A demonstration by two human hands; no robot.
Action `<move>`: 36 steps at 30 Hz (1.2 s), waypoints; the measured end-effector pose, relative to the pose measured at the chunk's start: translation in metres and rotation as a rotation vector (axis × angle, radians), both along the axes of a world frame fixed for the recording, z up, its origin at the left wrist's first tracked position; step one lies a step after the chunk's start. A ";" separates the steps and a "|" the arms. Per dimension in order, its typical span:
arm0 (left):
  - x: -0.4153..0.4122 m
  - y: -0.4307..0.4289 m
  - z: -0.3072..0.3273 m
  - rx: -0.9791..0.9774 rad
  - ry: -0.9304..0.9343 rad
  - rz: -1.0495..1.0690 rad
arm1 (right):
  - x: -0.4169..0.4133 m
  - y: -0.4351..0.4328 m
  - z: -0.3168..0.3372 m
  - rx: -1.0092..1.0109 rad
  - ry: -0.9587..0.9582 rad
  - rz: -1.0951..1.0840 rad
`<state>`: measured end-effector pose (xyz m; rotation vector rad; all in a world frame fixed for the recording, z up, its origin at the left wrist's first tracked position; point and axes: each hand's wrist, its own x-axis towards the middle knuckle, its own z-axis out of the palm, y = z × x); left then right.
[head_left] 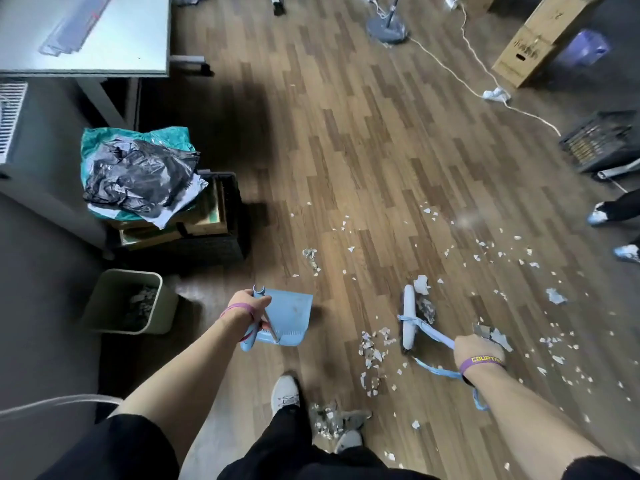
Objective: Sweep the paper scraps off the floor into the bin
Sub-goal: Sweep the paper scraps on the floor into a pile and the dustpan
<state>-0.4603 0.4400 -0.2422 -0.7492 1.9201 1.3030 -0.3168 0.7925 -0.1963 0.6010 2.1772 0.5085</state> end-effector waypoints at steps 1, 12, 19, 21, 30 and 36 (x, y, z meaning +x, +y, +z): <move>-0.002 0.002 -0.001 0.002 -0.005 -0.009 | -0.001 0.001 0.002 0.003 0.007 -0.011; -0.017 -0.011 -0.005 0.027 0.017 0.083 | -0.062 -0.057 0.015 -0.150 0.072 0.116; -0.012 -0.037 -0.007 0.067 -0.003 0.286 | -0.104 -0.103 0.001 -0.258 0.105 0.297; -0.011 -0.044 -0.005 0.057 0.002 0.323 | -0.118 -0.114 -0.005 -0.282 0.113 0.341; -0.035 -0.046 -0.017 0.015 -0.011 0.402 | -0.184 -0.111 -0.041 -0.339 0.086 0.415; -0.091 0.010 -0.012 -0.079 -0.051 0.370 | -0.225 -0.031 -0.054 -0.361 0.069 0.299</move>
